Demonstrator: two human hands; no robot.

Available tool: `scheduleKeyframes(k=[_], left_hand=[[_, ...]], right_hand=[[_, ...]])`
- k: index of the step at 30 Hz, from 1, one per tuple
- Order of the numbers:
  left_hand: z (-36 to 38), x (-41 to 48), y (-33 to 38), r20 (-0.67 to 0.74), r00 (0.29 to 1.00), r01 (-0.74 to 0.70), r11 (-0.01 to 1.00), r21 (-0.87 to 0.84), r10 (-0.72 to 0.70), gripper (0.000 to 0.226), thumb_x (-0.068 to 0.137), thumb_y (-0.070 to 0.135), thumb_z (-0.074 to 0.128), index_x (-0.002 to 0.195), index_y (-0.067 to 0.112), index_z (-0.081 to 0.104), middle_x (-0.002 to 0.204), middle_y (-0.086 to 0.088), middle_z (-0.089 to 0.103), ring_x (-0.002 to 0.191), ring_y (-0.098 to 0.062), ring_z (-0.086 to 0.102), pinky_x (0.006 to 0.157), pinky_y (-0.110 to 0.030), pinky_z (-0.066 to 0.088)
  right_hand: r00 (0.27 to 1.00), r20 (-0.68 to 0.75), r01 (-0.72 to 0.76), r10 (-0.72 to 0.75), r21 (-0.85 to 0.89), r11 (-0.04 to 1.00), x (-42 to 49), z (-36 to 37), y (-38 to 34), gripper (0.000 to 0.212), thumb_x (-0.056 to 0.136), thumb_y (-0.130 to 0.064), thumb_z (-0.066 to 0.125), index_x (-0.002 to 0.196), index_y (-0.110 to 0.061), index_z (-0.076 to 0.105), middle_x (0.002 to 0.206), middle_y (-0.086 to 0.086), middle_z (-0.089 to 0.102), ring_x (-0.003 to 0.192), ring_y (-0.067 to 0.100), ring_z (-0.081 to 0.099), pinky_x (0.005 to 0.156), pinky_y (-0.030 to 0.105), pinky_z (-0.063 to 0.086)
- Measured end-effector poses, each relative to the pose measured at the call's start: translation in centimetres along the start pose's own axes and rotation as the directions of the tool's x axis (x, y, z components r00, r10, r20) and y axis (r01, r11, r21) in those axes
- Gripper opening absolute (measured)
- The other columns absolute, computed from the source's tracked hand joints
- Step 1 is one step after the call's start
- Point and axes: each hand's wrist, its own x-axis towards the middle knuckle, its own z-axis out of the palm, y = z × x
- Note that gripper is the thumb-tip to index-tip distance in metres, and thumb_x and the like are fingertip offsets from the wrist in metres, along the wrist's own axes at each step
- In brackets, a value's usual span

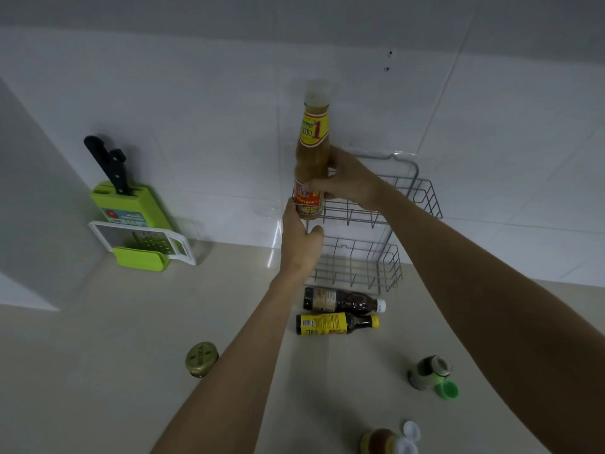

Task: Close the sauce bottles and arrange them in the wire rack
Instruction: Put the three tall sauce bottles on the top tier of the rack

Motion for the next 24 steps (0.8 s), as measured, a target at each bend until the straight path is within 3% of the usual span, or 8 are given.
scheduleKeyframes(k=[5, 7, 9, 11, 14, 17, 20, 24], left_hand=[[0.0, 0.1, -0.3, 0.015, 0.999, -0.038, 0.999, 0.007, 0.037, 0.08, 0.086, -0.008, 0.05, 0.155, 0.018, 0.016, 0.154, -0.007, 0.031, 0.141, -0.023, 0.034, 0.118, -0.038, 0.028], [-0.1, 0.3, -1.0, 0.014, 0.998, -0.054, 0.997, 0.049, 0.054, 0.082, 0.087, -0.008, 0.051, 0.156, 0.017, 0.013, 0.158, -0.007, 0.026, 0.144, -0.023, 0.028, 0.119, -0.033, 0.018], [-0.1, 0.3, -2.3, -0.029, 0.999, -0.037, 0.995, 0.098, 0.04, 0.083, 0.091, -0.004, 0.053, 0.156, 0.019, 0.006, 0.163, -0.003, 0.016, 0.148, -0.019, 0.018, 0.108, -0.02, 0.012], [0.1, 0.0, -4.2, -0.096, 0.995, 0.007, 0.993, 0.116, 0.005, 0.08, 0.094, 0.0, 0.054, 0.156, 0.017, 0.007, 0.164, -0.002, 0.013, 0.149, -0.018, 0.016, 0.106, -0.018, 0.015], [0.9, -1.4, -7.8, -0.081, 0.997, 0.017, 0.975, 0.221, 0.001, 0.066, 0.095, 0.002, 0.053, 0.153, 0.01, 0.022, 0.158, -0.009, 0.026, 0.146, -0.023, 0.025, 0.112, -0.023, 0.019], [1.9, -2.8, -11.6, 0.126, 0.992, -0.058, 0.905, 0.422, 0.004, 0.061, 0.092, 0.001, 0.054, 0.149, 0.012, 0.031, 0.154, -0.011, 0.028, 0.145, -0.026, 0.025, 0.119, -0.033, 0.021], [2.4, -3.3, -15.0, 0.342, 0.935, -0.167, 0.741, 0.65, -0.089, 0.061, 0.098, 0.014, 0.047, 0.153, 0.013, 0.021, 0.164, -0.009, 0.009, 0.152, -0.03, -0.002, 0.123, -0.049, 0.006], [2.2, -2.9, -17.3, 0.497, 0.851, -0.347, 0.527, 0.776, -0.171, 0.065, 0.102, 0.037, 0.034, 0.156, 0.014, 0.006, 0.165, -0.003, -0.007, 0.151, -0.027, -0.013, 0.119, -0.053, -0.002]], right_hand=[[0.999, -0.01, -0.037, 0.037, 0.002, 0.999, -1.0, 1.2, 0.3, 0.064, 0.084, -0.026, 0.071, 0.136, -0.014, 0.037, 0.134, 0.005, 0.052, 0.12, 0.018, 0.052, 0.102, 0.043, 0.047], [0.976, -0.21, 0.068, -0.061, 0.029, 0.997, -2.7, 2.0, 0.7, 0.06, 0.087, -0.026, 0.066, 0.137, -0.016, 0.034, 0.138, 0.004, 0.049, 0.12, 0.012, 0.049, 0.101, 0.033, 0.046], [0.82, -0.542, 0.239, -0.182, 0.036, 0.97, -5.7, 2.9, 2.1, 0.042, 0.087, -0.016, 0.059, 0.127, -0.017, 0.045, 0.127, 0.001, 0.057, 0.113, 0.006, 0.056, 0.096, 0.027, 0.05], [0.707, -0.688, 0.231, -0.163, 0.008, 0.973, -9.3, 3.9, 5.1, 0.027, 0.085, -0.011, 0.055, 0.11, -0.019, 0.052, 0.105, -0.006, 0.063, 0.096, 0.004, 0.062, 0.083, 0.023, 0.054], [0.811, -0.584, -0.102, 0.039, -0.076, 0.992, -13.7, 4.9, 11.3, 0.017, 0.087, -0.009, 0.058, 0.103, -0.014, 0.056, 0.098, -0.003, 0.064, 0.089, 0.011, 0.06, 0.076, 0.026, 0.05], [0.859, -0.427, -0.41, 0.281, -0.247, 0.878, -15.7, 5.6, 16.8, 0.024, 0.089, -0.011, 0.058, 0.112, -0.006, 0.059, 0.111, 0.01, 0.063, 0.099, 0.022, 0.056, 0.079, 0.029, 0.043], [0.891, -0.279, -0.449, 0.358, -0.431, 0.783, -15.8, 6.0, 19.7, 0.027, 0.092, -0.013, 0.052, 0.118, -0.006, 0.057, 0.117, 0.015, 0.062, 0.107, 0.032, 0.055, 0.087, 0.041, 0.05], [0.931, -0.118, -0.349, 0.346, -0.568, 0.746, -14.4, 6.3, 21.5, 0.032, 0.094, -0.021, 0.055, 0.124, -0.011, 0.052, 0.121, 0.014, 0.059, 0.11, 0.032, 0.053, 0.091, 0.042, 0.047]])
